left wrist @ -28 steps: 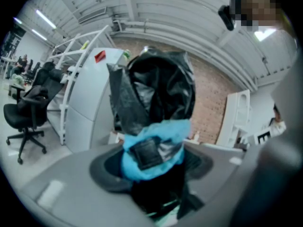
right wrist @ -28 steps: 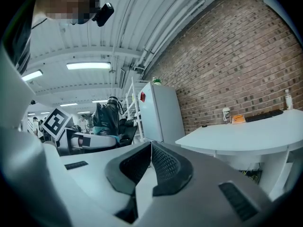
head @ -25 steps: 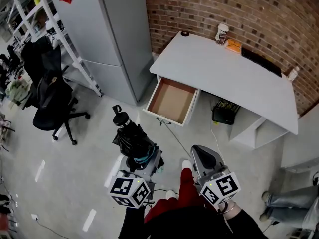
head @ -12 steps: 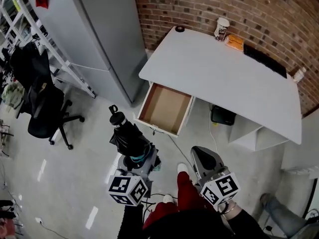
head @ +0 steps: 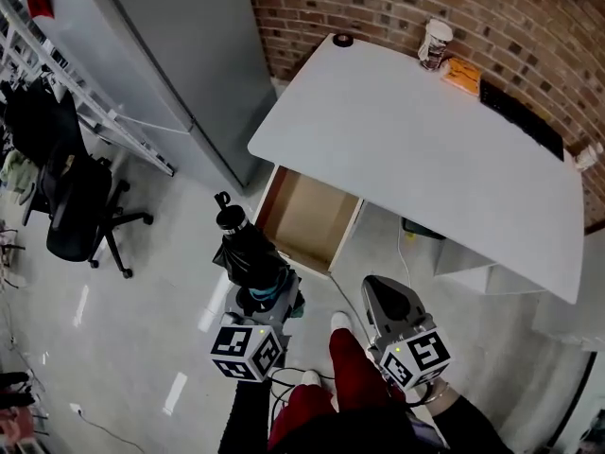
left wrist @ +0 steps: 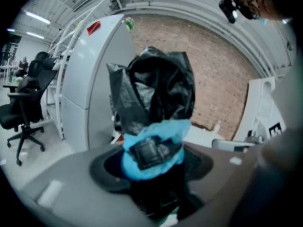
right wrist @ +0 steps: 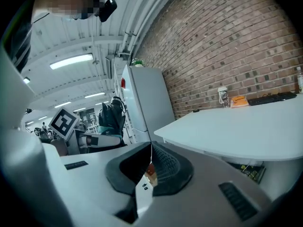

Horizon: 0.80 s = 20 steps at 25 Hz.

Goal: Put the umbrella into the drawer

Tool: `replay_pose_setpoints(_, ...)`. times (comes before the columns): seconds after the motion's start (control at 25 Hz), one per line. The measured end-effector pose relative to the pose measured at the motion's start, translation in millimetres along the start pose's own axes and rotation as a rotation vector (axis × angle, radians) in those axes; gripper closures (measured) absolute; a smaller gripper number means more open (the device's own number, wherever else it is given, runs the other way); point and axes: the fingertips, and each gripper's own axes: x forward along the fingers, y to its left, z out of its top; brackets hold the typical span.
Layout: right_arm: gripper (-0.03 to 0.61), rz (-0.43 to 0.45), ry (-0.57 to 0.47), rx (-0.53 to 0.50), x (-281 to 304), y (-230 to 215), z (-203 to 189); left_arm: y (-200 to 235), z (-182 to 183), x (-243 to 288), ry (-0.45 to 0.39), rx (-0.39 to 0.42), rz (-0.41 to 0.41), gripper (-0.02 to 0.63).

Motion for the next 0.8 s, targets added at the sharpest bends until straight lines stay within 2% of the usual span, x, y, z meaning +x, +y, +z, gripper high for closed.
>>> replay_pose_setpoints(0.36, 0.569, 0.003, 0.089, 0.025, 40, -45, -41, 22, -31, 73, 0.056, -0.003, 0.042, 0.341)
replay_pose_setpoints(0.8, 0.569, 0.020, 0.161, 0.030, 91, -64, -92, 41, -74, 139, 0.125, 0.006, 0.036, 0.341)
